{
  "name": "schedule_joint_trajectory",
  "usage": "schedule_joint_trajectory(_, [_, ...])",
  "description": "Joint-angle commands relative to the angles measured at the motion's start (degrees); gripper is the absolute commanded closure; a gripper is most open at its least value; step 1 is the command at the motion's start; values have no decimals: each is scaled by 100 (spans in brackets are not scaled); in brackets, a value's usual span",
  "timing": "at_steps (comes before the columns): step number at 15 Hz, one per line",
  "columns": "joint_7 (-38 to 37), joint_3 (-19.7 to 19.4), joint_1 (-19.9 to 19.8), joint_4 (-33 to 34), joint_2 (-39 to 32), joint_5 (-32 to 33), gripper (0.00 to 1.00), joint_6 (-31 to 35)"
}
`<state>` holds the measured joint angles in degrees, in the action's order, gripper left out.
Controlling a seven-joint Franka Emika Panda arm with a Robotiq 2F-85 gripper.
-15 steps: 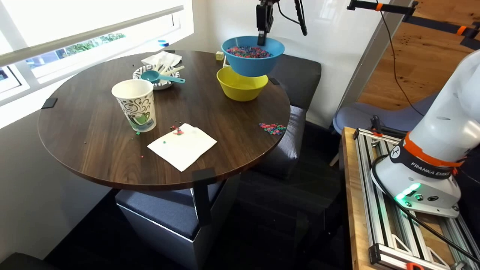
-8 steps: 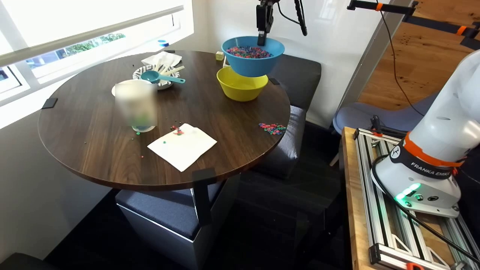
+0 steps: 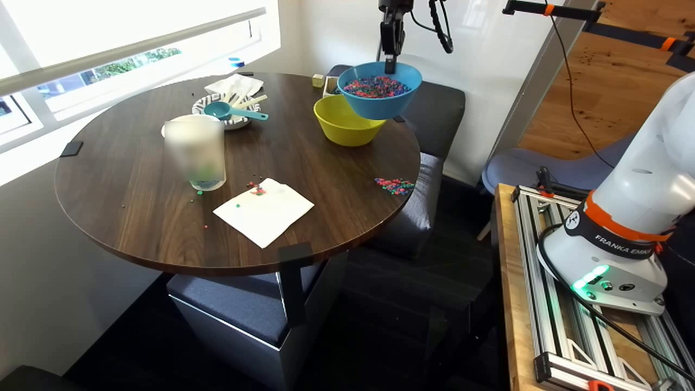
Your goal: Pour the content in the blue bowl into the yellow bowl
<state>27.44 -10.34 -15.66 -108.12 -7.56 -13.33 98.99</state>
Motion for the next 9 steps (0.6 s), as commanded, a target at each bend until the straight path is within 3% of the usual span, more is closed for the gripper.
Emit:
schedule_joint_trajectory(1, [-303,-112,-19,289,-92,197,99,-140])
schedule_joint_trajectory(5, [-651,-141,-5,629,-157,379,99,-123])
schedule_joint_trajectory(9, [-986,-115,118,937,-109,1043,99,-74])
